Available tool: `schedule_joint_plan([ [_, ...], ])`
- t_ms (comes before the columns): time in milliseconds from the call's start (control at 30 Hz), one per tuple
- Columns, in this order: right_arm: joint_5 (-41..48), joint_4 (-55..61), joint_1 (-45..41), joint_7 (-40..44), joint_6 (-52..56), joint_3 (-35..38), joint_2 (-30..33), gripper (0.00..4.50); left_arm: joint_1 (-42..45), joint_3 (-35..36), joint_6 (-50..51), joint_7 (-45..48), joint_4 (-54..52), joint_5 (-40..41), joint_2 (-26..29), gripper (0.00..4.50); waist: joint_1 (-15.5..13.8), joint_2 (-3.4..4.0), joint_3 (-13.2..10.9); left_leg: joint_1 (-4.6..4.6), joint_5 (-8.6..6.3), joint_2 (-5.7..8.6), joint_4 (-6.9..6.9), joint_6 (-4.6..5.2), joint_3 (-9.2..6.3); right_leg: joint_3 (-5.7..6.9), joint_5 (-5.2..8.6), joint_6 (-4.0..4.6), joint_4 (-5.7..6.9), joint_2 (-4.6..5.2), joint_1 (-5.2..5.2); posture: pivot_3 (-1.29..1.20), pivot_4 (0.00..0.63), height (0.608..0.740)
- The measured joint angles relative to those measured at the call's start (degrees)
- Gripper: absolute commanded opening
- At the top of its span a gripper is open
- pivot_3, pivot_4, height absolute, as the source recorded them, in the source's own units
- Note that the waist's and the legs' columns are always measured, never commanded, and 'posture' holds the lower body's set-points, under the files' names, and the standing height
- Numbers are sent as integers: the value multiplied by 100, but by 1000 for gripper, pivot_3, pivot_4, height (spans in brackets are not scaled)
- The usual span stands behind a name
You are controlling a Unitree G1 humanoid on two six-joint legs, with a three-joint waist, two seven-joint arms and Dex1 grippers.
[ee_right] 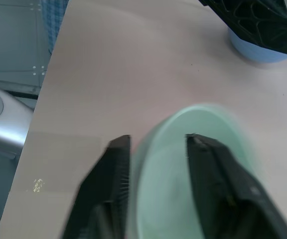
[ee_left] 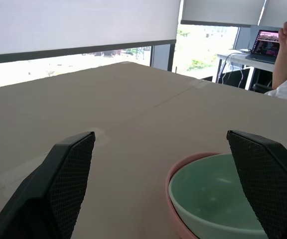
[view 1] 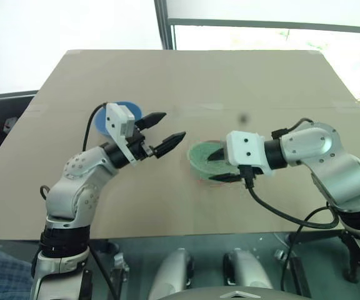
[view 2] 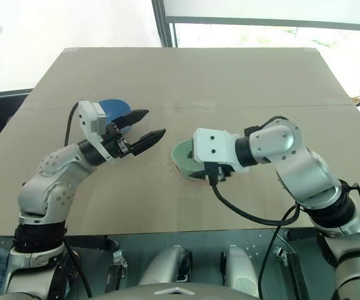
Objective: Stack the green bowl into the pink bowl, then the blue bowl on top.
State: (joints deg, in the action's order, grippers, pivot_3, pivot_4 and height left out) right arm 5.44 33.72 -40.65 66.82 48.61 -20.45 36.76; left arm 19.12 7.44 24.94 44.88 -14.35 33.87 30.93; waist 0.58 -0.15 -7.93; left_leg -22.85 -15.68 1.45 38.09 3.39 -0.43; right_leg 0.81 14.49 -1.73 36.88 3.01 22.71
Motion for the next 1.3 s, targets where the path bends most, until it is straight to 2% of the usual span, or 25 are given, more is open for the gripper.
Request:
schedule_joint_plan([
  [67, 56, 26, -8, -128, 117, -9, 11, 4377, 96, -83, -18, 62, 71, -14, -8, 4500, -13, -1, 0, -1, 0, 0, 0, 1, 0, 1, 0, 0, -1, 0, 0, 0, 150, 740],
  [100, 92, 38, -9, -210, 165, -9, 10, 4460, 127, -91, -28, 99, 108, -18, -17, 4500, -12, -1, 0, -1, -1, 0, 0, 2, 0, 1, 0, 0, -2, 0, 0, 0, 150, 740],
  [200, 314, 74, -10, -404, 460, 100, -35, 4460, 162, -109, -37, 132, 172, -56, -21, 4500, -8, -1, -1, -2, -1, 0, 0, 2, 0, 1, 0, 0, -2, 0, 0, 0, 150, 740],
  [300, 722, 130, -9, -506, 864, 552, -56, 4460, 169, -128, -37, 159, 178, -73, -28, 4500, -15, -2, -1, -2, -1, 0, 0, 3, 0, 1, 0, 0, -3, 0, -1, 0, 150, 740],
  [500, 1964, -360, -18, -793, 1592, 2642, -161, 4460, 180, -129, 120, -232, 176, -197, -59, 4500, -37, -3, -2, -2, -3, 1, 0, 6, 0, 1, 0, 0, -3, 2, -3, 0, 150, 740],
  [567, 2213, -584, -18, -860, 1661, 3115, -133, 4460, 205, -131, 245, -439, 176, -339, -42, 4500, -38, -3, -2, -2, -3, 1, -1, 6, 0, 1, 0, -1, -3, 2, -2, 0, 150, 740],
  [633, 2420, -898, 167, -903, 1587, 3611, 166, 4460, 311, -154, 382, -773, 188, -591, -15, 4500, -69, -4, -2, -3, -4, 1, -1, 8, 1, 1, 0, -1, -5, 2, -3, 0, 150, 740],
  [833, 3009, -1210, 831, -672, 1450, 4333, 720, 4460, 539, -323, 727, -1499, 463, -1381, 169, 4500, -125, -3, -4, -5, -8, 0, -2, 16, 6, -2, 0, -1, -7, 2, -1, 0, 150, 740],
  [933, 3347, -1239, 881, -607, 1371, 4628, 978, 4460, 571, -376, 965, -1689, 536, -1635, 241, 4500, -128, -4, -3, -5, -16, -2, -2, 30, 6, -2, 0, -1, -7, 1, -2, 0, 150, 740],
  [1133, 3677, -1382, 900, -748, 1199, 4667, 1209, 4460, 817, -575, 1583, -1971, 617, -2026, 376, 4500, -138, -6, -4, -5, -17, -2, 2, 32, 6, -2, 0, -1, -6, 4, -3, 0, 150, 740],
  [1300, 3793, -1394, 1030, -871, 1080, 4599, 1245, 4460, 825, -778, 1593, -1996, 1013, -2492, 622, 4500, -138, -7, -5, -7, -11, -2, -1, 20, 7, -2, 0, -1, -10, 4, -2, 0, 150, 740],
])
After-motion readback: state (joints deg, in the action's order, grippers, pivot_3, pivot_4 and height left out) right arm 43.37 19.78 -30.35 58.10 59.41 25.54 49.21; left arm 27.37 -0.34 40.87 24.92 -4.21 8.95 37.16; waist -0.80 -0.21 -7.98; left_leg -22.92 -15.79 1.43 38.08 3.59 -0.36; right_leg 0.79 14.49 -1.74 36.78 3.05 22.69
